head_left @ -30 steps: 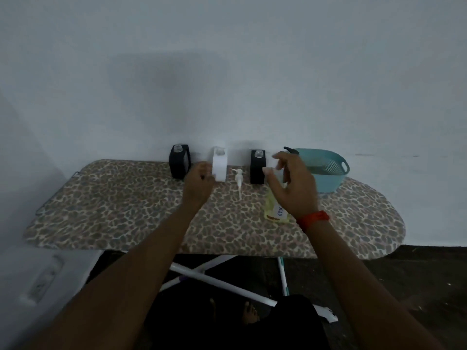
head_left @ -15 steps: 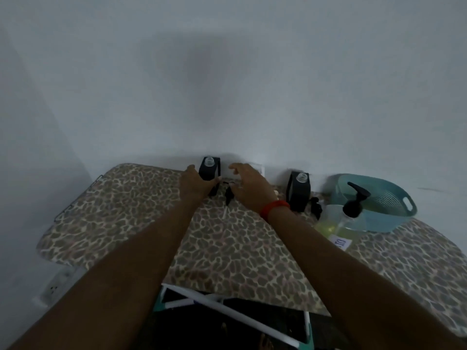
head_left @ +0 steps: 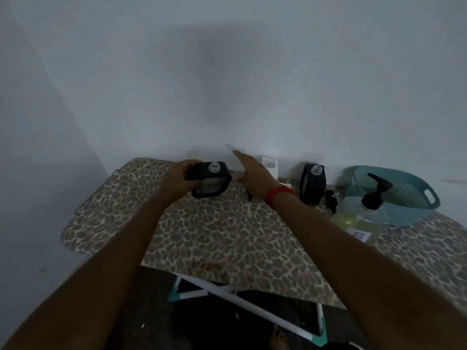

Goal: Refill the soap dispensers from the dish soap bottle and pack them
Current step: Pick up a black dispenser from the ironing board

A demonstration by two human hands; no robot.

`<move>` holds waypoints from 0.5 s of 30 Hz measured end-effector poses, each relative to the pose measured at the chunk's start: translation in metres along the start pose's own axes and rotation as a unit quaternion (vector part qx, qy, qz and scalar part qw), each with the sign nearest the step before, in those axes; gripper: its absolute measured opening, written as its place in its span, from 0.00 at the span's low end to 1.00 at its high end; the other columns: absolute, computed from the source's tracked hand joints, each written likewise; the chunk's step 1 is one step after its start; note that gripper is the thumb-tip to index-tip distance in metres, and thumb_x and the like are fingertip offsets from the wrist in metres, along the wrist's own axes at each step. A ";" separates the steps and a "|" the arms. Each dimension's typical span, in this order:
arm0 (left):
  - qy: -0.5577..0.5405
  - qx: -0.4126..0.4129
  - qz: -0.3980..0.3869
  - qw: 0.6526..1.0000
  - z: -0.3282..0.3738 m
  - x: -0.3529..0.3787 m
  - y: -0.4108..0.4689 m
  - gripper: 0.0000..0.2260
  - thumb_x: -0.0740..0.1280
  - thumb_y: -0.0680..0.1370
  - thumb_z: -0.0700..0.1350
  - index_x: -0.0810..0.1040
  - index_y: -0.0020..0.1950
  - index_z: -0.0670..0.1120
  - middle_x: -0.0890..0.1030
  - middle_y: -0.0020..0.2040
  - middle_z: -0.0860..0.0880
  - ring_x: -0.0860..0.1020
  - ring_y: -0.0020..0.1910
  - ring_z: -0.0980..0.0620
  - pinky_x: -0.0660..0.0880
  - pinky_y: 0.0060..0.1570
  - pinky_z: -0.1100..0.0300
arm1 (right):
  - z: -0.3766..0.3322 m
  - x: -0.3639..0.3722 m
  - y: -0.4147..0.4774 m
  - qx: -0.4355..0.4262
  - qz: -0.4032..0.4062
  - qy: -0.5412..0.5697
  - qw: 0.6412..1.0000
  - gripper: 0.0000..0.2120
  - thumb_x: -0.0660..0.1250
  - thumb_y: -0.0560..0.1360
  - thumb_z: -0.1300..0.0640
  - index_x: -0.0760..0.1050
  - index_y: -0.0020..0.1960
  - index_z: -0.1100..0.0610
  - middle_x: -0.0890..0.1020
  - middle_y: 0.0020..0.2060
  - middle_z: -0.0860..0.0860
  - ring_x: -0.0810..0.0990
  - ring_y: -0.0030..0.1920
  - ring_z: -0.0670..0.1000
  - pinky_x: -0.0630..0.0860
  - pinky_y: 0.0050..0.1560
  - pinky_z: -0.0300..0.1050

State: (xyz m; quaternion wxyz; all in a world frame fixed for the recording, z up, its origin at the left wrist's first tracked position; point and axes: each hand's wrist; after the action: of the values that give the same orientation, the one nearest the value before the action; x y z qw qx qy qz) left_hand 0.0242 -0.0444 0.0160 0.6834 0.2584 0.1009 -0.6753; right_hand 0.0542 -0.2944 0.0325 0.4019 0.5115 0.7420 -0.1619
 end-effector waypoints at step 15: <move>-0.140 -0.032 -0.113 0.983 0.041 0.033 -0.049 0.21 0.71 0.76 0.37 0.74 0.68 0.45 0.79 0.65 0.48 0.78 0.62 0.53 0.78 0.58 0.55 | 0.009 -0.013 -0.078 0.001 0.032 0.079 0.996 0.21 0.66 0.80 0.66 0.70 0.72 0.59 0.76 0.67 0.55 0.77 0.52 0.50 0.76 0.59 0.47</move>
State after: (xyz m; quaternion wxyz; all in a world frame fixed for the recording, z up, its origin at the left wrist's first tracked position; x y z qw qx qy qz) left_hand -0.0302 -0.0912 0.0240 0.6180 0.1265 0.0540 -0.7740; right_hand -0.0097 -0.3416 0.0236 0.3471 0.5467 0.7543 -0.1085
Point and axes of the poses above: each hand's wrist, its own y-axis towards the middle knuckle, its own x-axis out of the palm, z = x × y
